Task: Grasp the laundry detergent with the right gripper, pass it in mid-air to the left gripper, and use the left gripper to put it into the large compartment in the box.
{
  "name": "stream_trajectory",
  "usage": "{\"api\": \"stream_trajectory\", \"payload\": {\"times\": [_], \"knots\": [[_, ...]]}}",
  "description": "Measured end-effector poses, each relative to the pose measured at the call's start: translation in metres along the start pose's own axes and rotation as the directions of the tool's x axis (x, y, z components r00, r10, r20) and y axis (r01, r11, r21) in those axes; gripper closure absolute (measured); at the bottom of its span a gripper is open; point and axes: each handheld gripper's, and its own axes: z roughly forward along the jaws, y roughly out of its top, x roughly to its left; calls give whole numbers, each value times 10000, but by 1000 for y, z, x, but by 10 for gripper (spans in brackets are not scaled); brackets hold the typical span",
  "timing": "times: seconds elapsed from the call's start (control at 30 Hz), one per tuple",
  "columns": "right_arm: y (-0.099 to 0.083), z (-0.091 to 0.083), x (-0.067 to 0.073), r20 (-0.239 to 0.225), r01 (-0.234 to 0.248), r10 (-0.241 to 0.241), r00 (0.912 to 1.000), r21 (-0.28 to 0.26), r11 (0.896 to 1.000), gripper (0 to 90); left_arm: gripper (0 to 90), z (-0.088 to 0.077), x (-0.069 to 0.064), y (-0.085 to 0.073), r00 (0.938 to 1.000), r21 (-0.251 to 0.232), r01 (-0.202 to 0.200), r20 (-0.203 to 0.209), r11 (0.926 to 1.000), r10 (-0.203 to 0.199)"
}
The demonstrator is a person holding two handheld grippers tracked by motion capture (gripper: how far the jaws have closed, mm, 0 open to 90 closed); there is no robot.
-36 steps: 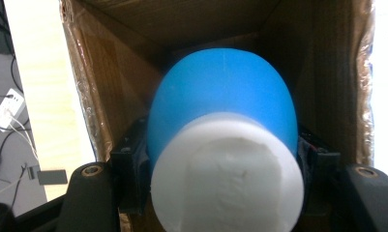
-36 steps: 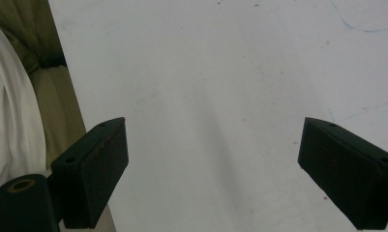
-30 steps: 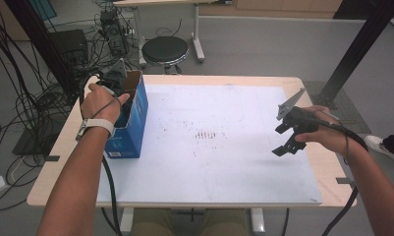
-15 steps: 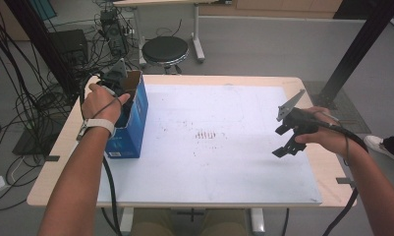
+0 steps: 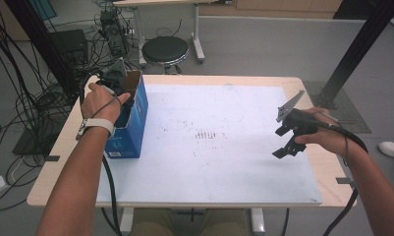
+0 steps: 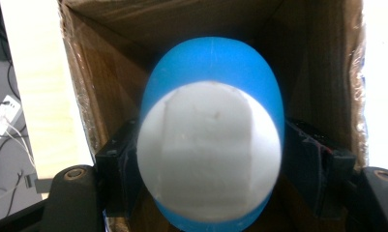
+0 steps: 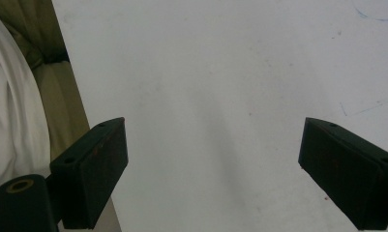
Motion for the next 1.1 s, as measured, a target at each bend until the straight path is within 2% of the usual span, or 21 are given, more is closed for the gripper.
{"api": "stream_trajectory", "payload": {"times": [0.33, 0.37, 0.43, 0.6, 0.7, 0.77, 0.97, 1.03, 1.07, 1.1], "knots": [[1, 1, 2, -24, 11, -11, 10000, 29, 10000, 105, 229, -11, 4, -1, 9994, -126, -103, 333, 9999, 107], [1, 1, 2, -9, -2, 2, 10000, 38, 10000, 105, 179, -13, 5, -1, 9994, -179, -88, 326, 9998, 94], [0, 1, 2, 5, 0, 0, 10000, 32, 10000, 105, 150, -16, 4, 0, 9992, -198, -313, 231, 9993, 317], [-1, 1, 3, 6, -36, 36, 10000, 39, 10000, 105, 96, -27, 4, 0, 9963, -307, -616, 582, 9976, 633], [-2, 0, 3, 28, -63, 63, 10000, 94, 9999, 105, 96, -37, 1, 0, 9940, -540, -829, 669, 9951, 865], [-2, -1, 3, 38, -61, 61, 10000, 90, 9999, 105, 96, -45, 0, 0, 9937, -727, -912, 590, 9932, 955], [-5, -9, 4, 189, -145, 144, 9997, 86, 9999, 105, 89, -76, -4, 0, 9887, -1310, -1351, 473, 9821, 1423], [-6, -11, 4, 239, -177, 175, 9996, 68, 9998, 105, 85, -87, -5, -1, 9821, -1442, -1641, 687, 9758, 1753], [-6, -12, 4, 235, -205, 204, 9995, 45, 9998, 105, 92, -92, -7, -1, 9796, -1551, -1806, 606, 9713, 1918], [-7, -12, 4, 262, -210, 210, 9994, 31, 9998, 105, 90, -98, -10, -2, 9734, -1586, -2110, 562, 9645, 2222]]}}
